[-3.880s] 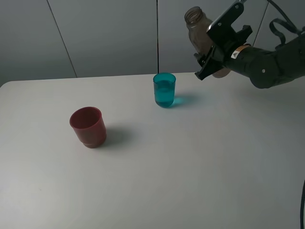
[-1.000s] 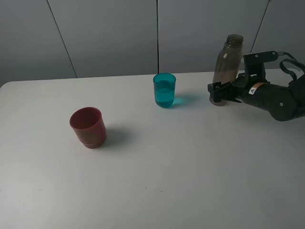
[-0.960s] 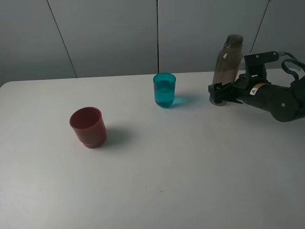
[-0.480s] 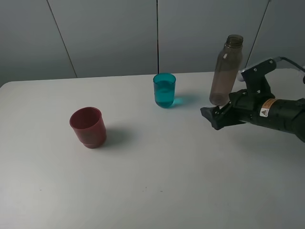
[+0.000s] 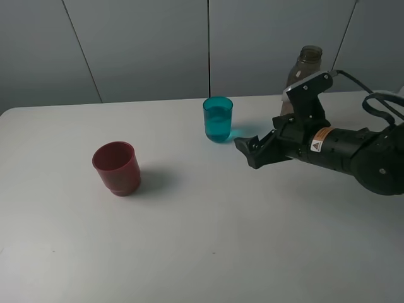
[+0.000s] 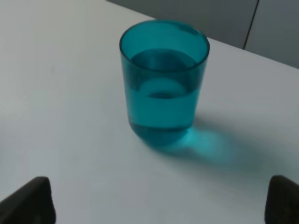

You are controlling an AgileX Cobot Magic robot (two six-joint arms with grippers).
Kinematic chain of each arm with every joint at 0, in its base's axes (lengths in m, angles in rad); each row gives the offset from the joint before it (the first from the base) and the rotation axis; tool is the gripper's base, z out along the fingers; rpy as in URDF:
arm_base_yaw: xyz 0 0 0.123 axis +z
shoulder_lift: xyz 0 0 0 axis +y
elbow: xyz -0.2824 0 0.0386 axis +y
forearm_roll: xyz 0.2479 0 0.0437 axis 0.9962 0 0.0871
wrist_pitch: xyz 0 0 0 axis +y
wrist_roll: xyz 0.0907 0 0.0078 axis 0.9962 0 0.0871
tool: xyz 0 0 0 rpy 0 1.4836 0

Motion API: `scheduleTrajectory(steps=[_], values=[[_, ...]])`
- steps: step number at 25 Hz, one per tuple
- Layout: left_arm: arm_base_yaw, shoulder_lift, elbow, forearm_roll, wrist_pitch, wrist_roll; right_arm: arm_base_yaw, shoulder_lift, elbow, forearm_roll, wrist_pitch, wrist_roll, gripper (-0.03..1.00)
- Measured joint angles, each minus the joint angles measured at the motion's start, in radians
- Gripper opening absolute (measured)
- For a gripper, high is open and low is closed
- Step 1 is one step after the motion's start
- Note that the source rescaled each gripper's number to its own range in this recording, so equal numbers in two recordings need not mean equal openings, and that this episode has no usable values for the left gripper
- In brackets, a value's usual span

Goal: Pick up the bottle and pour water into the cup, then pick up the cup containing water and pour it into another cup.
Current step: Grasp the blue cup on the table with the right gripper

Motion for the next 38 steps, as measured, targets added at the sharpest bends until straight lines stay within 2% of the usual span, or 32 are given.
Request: scheduleTrajectory(steps=[9,16,23,38], values=[[0.000,0.000,0.000,0.000,0.000,0.000,0.084,0.219,-0.217,0.122,0.000,-0.008,0.92],[0.000,0.000,0.000,0.000,0.000,0.000,0.089,0.310,-0.288,0.256,0.000,-0.013,0.92],[0.000,0.000,0.000,0.000,0.000,0.000,0.089,0.347,-0.303,0.241,0.000,-0.062,0.92],[0.000,0.000,0.000,0.000,0.000,0.000,0.100,0.408,-0.404,0.205,-0.005,-0.071,0.93]])
